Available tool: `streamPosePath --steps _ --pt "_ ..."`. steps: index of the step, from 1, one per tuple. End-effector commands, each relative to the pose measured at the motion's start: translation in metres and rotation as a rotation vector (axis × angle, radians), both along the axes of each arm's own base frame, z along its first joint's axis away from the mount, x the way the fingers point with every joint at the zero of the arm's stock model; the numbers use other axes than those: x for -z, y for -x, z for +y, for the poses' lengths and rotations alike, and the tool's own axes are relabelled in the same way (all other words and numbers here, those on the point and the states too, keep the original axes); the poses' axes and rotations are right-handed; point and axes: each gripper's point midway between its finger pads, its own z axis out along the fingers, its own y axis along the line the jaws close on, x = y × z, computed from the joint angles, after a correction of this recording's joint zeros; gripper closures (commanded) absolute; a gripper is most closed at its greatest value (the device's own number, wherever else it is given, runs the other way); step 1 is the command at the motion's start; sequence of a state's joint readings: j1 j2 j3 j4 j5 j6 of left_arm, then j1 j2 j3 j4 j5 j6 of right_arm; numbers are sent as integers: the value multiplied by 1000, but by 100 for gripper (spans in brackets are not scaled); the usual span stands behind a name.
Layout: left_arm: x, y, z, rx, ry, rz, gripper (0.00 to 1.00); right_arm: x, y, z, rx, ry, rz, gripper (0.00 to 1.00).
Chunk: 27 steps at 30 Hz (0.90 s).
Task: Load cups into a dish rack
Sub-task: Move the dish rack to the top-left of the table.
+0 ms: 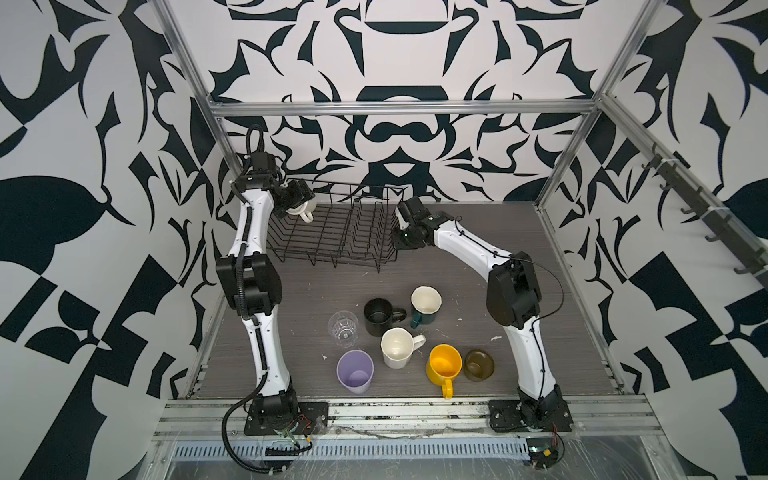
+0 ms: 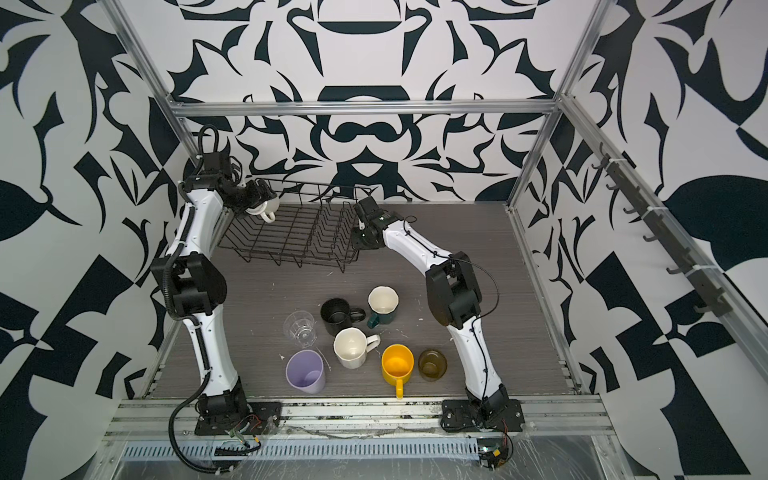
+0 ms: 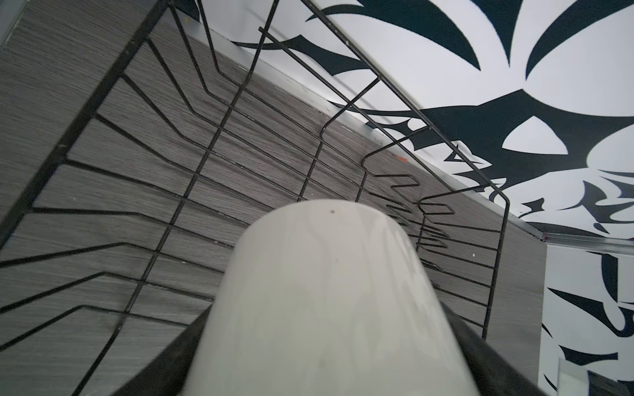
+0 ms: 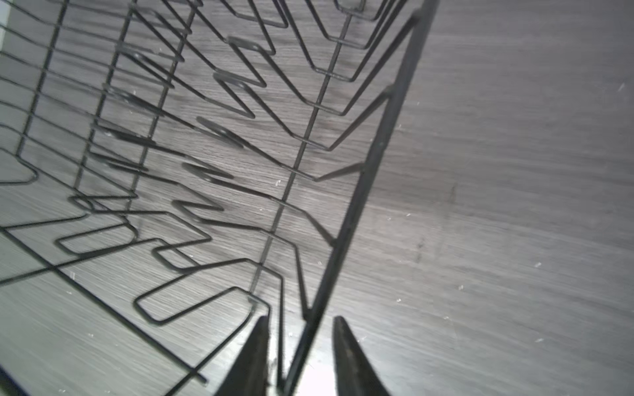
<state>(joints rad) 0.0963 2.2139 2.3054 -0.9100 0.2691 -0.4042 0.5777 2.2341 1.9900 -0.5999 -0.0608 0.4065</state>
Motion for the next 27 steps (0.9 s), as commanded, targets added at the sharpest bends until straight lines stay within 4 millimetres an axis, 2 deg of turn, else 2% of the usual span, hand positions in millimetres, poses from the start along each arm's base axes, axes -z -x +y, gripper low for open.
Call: streamPosePath --steps 1,4,10,27 --pt "-22 0 2 2 9 -53 100 -9 -2 -7 20 28 -17 76" --pt "-22 0 4 -2 8 -53 100 -10 -2 -7 19 31 -20 83" --pt "-17 -1 7 -17 9 -35 100 -11 4 -12 -4 58 -28 90" --pt "18 -2 20 -78 -32 72 100 -23 27 -23 -40 78 -35 87"
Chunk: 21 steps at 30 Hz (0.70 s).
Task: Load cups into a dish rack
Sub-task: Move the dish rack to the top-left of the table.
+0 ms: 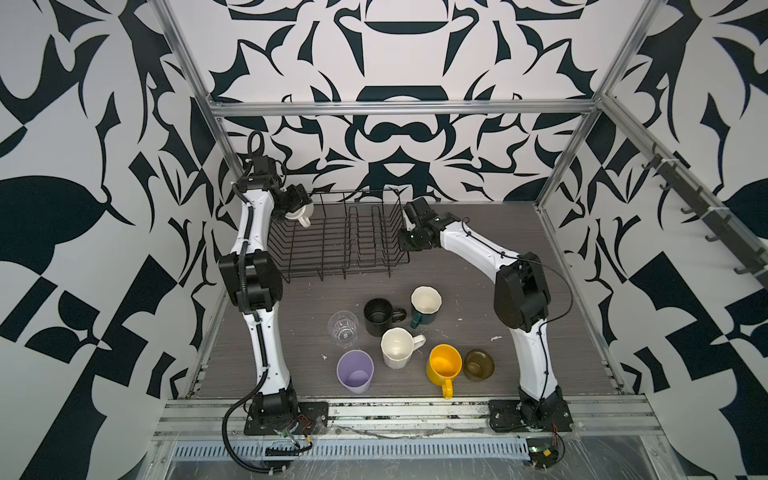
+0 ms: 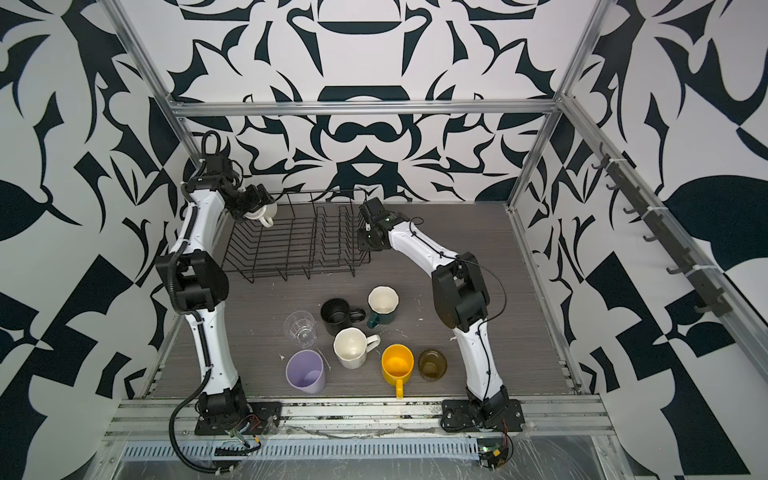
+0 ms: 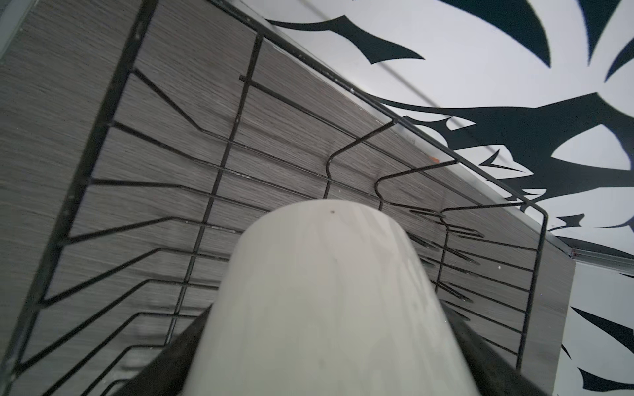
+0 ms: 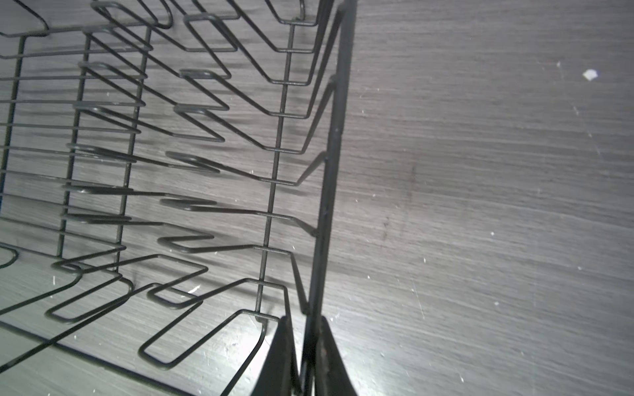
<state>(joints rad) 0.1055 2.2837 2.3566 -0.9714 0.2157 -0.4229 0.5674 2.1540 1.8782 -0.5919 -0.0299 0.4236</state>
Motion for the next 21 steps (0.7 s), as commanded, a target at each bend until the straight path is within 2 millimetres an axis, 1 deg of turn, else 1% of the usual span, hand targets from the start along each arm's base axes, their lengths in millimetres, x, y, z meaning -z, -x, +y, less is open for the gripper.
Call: streamPosePath --steps 1,2,5,7,10,14,19,21 --pt "-9 0 7 -27 -11 -10 100 -23 15 -3 -82 52 -47 84" --pt "-8 0 7 -30 -12 -7 100 -24 16 -3 -83 49 -48 79" --pt "-3 0 10 -43 -20 4 100 -32 18 -4 -85 40 -63 62" --pt "-2 0 11 -49 -27 7 100 -40 19 -3 -87 29 -76 53" --pt "2 -1 11 -55 -25 17 100 -56 21 -4 -91 11 -103 47" --pt "10 0 14 -68 -30 40 100 -81 26 -8 -90 -6 -146 42" --pt "20 0 13 -76 -26 63 100 -109 40 -24 -81 -3 -205 35" --pt "22 -1 14 -85 -25 69 100 -122 48 -33 -70 -2 -238 29"
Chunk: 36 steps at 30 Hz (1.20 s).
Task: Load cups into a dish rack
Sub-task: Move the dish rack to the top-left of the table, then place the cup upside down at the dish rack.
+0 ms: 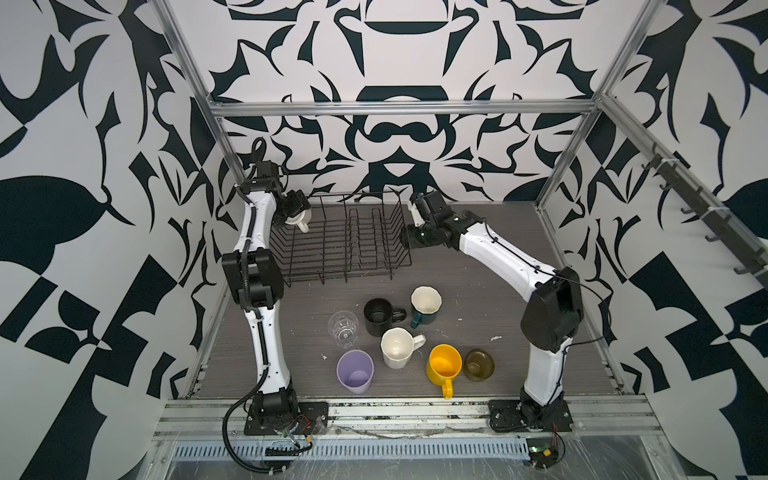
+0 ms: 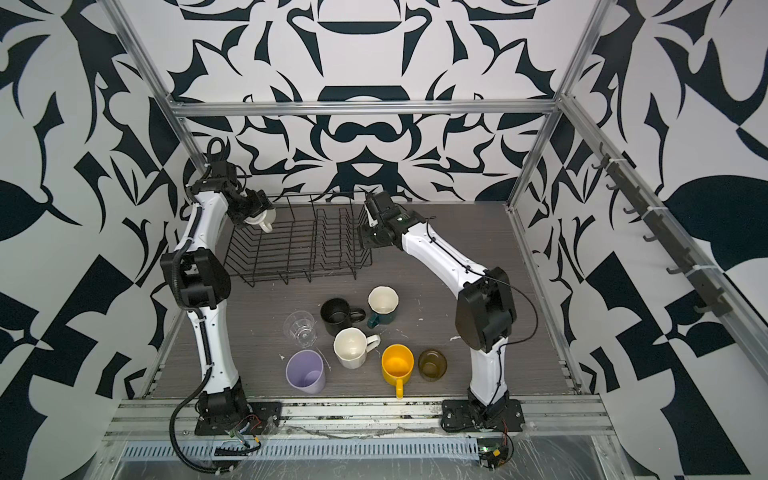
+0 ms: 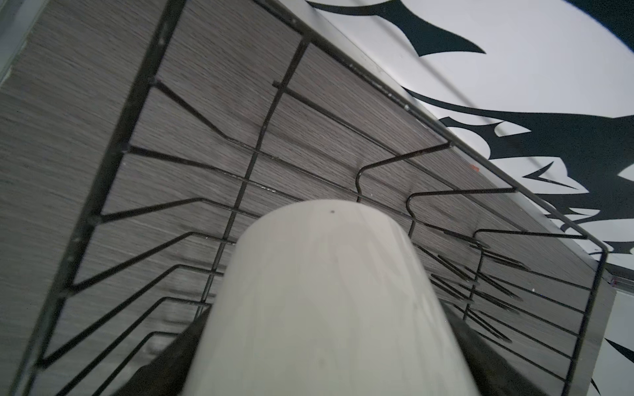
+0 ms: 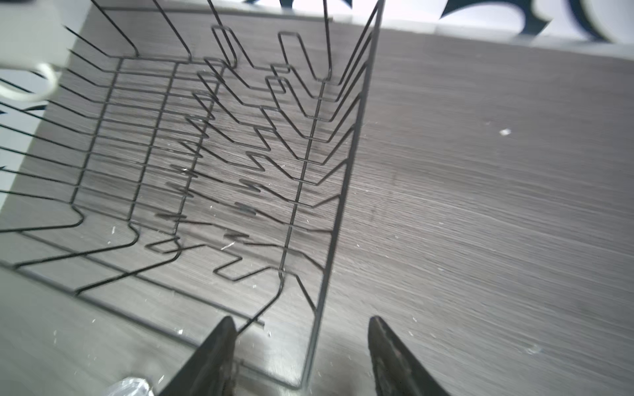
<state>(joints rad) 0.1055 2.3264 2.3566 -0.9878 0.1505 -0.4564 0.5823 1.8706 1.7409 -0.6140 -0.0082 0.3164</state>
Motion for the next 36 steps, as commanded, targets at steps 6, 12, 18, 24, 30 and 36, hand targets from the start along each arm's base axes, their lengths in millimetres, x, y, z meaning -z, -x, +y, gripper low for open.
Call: streamPosePath --steps 6,12,18,24,30,36 --pt "5 -2 3 -39 15 20 100 -70 39 -54 72 12 -203 16" --pt "17 -3 7 -62 8 46 100 -93 72 -109 175 75 -277 13" --pt "27 -2 9 -75 -9 73 100 -100 96 -153 271 63 -293 12" --pt "39 -1 10 -75 -8 99 100 -108 111 -172 307 54 -307 12" --pt "49 -3 9 -83 1 114 95 -112 115 -176 311 35 -306 12" --pt "60 -4 6 -84 22 132 85 -113 117 -173 306 9 -298 12"
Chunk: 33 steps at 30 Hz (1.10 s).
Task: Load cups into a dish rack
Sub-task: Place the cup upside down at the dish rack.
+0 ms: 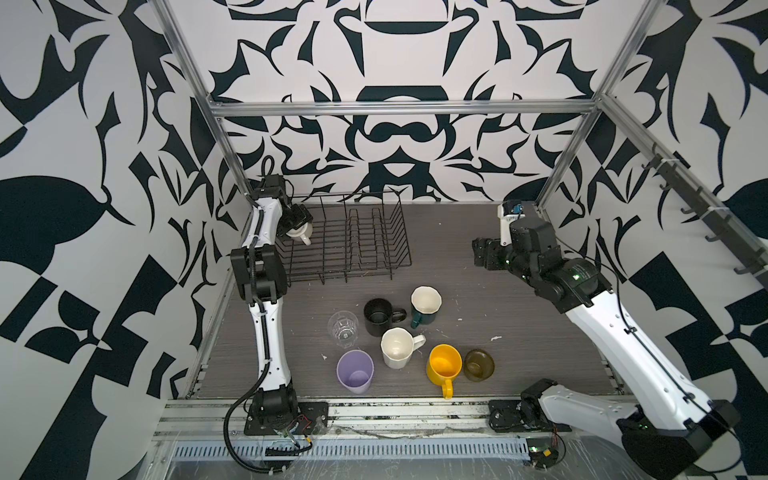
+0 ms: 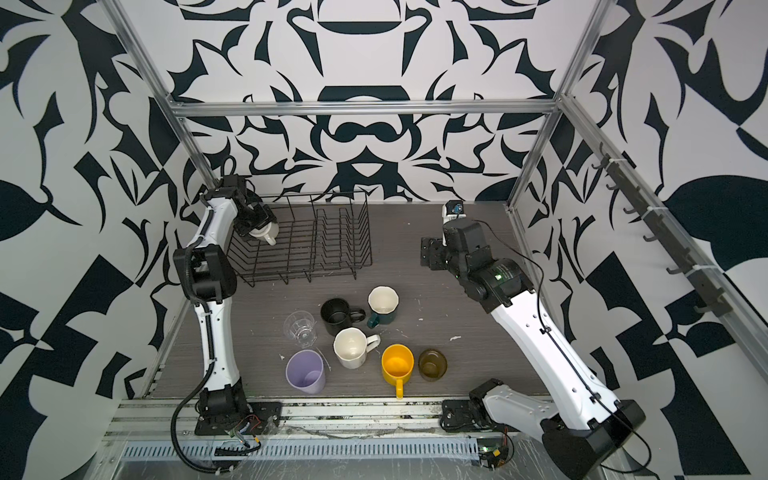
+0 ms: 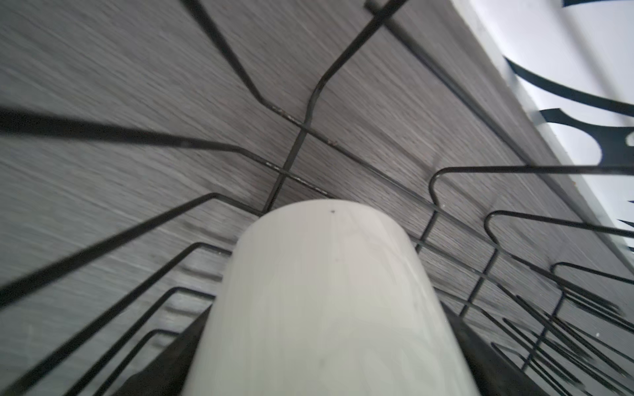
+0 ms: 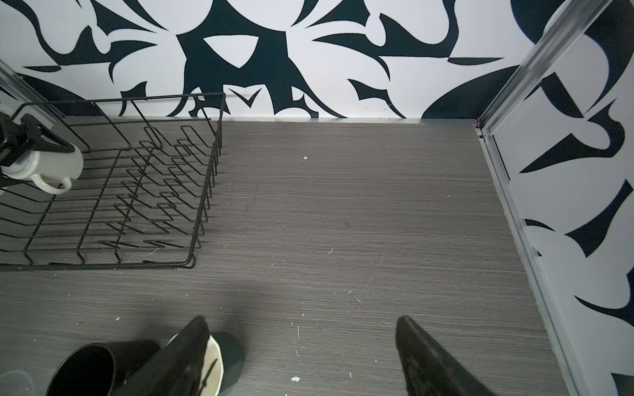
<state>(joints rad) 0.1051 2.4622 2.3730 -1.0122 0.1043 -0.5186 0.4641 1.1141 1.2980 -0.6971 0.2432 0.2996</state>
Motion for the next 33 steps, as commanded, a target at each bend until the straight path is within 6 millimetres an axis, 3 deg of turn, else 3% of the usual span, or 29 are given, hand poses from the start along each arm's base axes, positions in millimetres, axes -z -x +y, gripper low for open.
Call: streamPosePath --steps 1,5,11,16,21,32,33 --pt "-13 -5 -2 -12 20 -27 82 -8 4 -1 6 -38 -16 13" --pt "-6 -4 -3 -11 23 -13 68 -12 6 -3 8 -43 -27 13" --pt "0 -3 -3 -9 25 0 58 -13 7 -2 6 -42 -24 13" --pt "5 -3 -5 -7 35 8 44 -13 7 -3 7 -44 -22 13" --pt "6 -4 -6 -4 41 7 23 -10 7 -3 7 -42 -17 13" --pt "1 -5 -9 3 57 -10 16 -8 7 -4 10 -38 -10 14" --pt "1 -5 -8 1 56 -9 11 -8 7 -3 10 -40 -10 14"
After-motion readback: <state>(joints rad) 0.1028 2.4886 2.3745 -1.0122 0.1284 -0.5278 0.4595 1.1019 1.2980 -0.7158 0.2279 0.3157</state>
